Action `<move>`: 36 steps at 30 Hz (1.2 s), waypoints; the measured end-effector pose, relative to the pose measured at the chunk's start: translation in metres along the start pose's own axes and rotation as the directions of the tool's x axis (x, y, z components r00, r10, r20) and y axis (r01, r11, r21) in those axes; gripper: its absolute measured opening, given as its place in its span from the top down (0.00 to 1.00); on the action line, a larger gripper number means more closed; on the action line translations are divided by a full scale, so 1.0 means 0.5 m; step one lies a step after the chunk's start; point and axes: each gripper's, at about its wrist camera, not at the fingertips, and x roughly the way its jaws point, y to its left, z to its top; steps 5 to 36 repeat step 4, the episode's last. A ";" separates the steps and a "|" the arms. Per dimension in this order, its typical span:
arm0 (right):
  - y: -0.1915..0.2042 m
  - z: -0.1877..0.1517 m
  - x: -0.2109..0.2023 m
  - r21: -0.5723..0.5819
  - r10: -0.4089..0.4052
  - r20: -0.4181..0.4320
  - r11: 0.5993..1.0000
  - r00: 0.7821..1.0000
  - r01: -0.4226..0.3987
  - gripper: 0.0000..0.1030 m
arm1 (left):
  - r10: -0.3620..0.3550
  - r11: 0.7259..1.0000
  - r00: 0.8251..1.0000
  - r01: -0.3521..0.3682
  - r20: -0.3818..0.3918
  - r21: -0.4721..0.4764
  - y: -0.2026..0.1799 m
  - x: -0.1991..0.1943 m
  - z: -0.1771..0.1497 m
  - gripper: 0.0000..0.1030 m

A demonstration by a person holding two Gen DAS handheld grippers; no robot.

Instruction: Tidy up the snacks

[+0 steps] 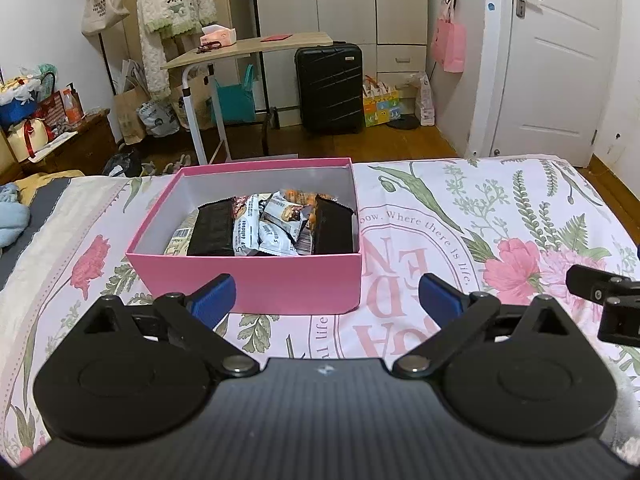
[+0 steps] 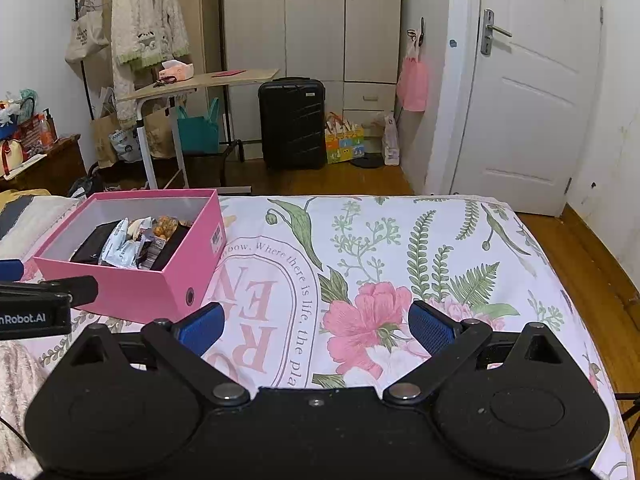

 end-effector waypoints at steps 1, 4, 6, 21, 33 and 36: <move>-0.001 0.000 0.001 0.001 -0.001 -0.002 1.000 1.000 0.001 0.03 | 0.003 1.000 1.000 -0.003 -0.001 0.002 0.000 0.000 0.000 0.03; -0.002 -0.002 0.002 0.003 -0.002 -0.005 1.000 1.000 0.002 0.03 | 0.000 1.000 1.000 0.000 -0.004 0.011 -0.002 0.000 0.001 0.03; -0.002 -0.002 0.002 0.003 -0.002 -0.005 1.000 1.000 0.002 0.03 | 0.000 1.000 1.000 0.000 -0.004 0.011 -0.002 0.000 0.001 0.03; -0.002 -0.002 0.002 0.003 -0.002 -0.005 1.000 1.000 0.002 0.03 | 0.000 1.000 1.000 0.000 -0.004 0.011 -0.002 0.000 0.001 0.03; -0.002 -0.002 0.002 0.003 -0.002 -0.005 1.000 1.000 0.002 0.03 | 0.000 1.000 1.000 0.000 -0.004 0.011 -0.002 0.000 0.001 0.03; -0.002 -0.002 0.002 0.003 -0.002 -0.005 1.000 1.000 0.002 0.03 | 0.000 1.000 1.000 0.000 -0.004 0.011 -0.002 0.000 0.001 0.03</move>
